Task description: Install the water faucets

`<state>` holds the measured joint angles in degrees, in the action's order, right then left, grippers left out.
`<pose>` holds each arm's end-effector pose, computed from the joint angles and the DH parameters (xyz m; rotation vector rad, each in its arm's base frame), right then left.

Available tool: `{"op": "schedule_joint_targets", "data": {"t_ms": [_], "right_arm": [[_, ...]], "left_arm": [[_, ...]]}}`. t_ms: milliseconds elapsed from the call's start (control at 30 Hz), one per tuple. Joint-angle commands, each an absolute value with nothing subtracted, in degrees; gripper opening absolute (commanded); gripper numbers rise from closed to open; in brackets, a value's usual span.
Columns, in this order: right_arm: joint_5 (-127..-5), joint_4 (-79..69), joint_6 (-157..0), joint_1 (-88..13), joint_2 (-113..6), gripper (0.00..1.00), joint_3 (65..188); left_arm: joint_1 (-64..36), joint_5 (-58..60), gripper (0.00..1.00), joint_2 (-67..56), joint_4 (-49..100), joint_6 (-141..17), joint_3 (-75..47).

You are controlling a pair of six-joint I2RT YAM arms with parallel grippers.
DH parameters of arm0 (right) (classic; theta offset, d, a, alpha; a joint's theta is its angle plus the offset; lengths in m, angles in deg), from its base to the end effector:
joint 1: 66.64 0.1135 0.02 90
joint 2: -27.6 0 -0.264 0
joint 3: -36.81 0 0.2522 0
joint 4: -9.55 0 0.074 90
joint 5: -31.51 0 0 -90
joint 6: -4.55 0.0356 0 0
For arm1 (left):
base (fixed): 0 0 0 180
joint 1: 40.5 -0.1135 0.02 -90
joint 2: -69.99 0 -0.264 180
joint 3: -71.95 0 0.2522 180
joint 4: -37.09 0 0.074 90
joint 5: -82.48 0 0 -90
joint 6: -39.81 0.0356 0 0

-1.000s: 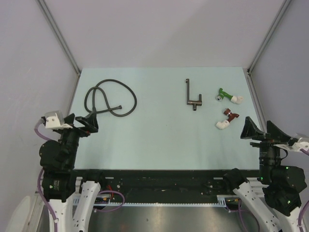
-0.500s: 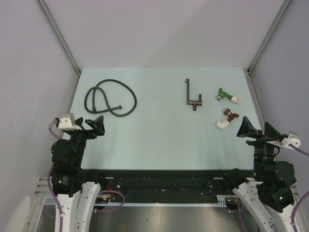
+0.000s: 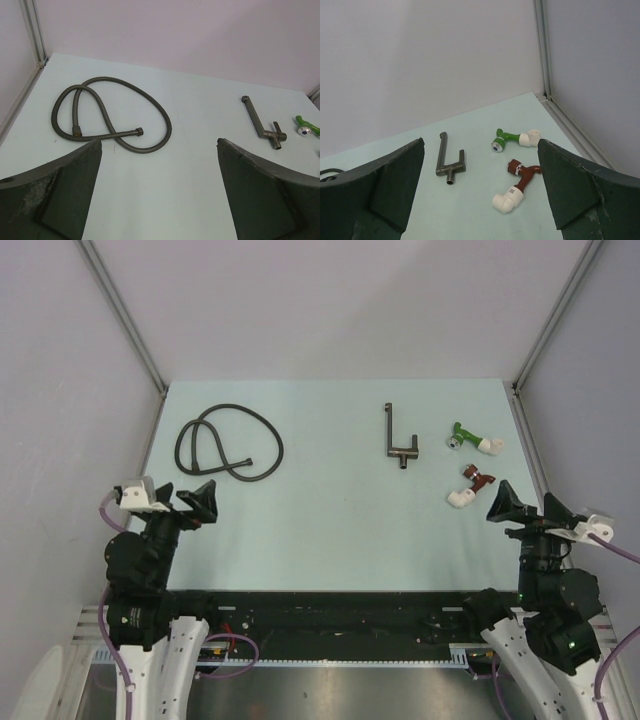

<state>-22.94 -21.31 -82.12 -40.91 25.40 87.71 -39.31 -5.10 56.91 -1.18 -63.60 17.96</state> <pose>0.0276 -0.0097 0.3446 0.2865 1.2875 0.0410 0.0629 -0.0028 0.3435 -0.1291 1.5239 -0.2355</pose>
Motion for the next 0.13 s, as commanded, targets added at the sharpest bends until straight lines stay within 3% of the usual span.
{"op": "schedule_joint_targets", "data": {"t_ms": [0,100], "right_arm": [[-22.72,-17.66,-83.16,-40.98,25.84,1.0,86.08],[-22.72,-17.22,-83.43,-40.98,25.84,1.0,85.72]], "left_arm": [[-40.06,-3.12,1.0,57.42,0.22,-61.44,17.76],[-40.32,-3.12,1.0,57.51,0.22,-61.36,17.67]]}}
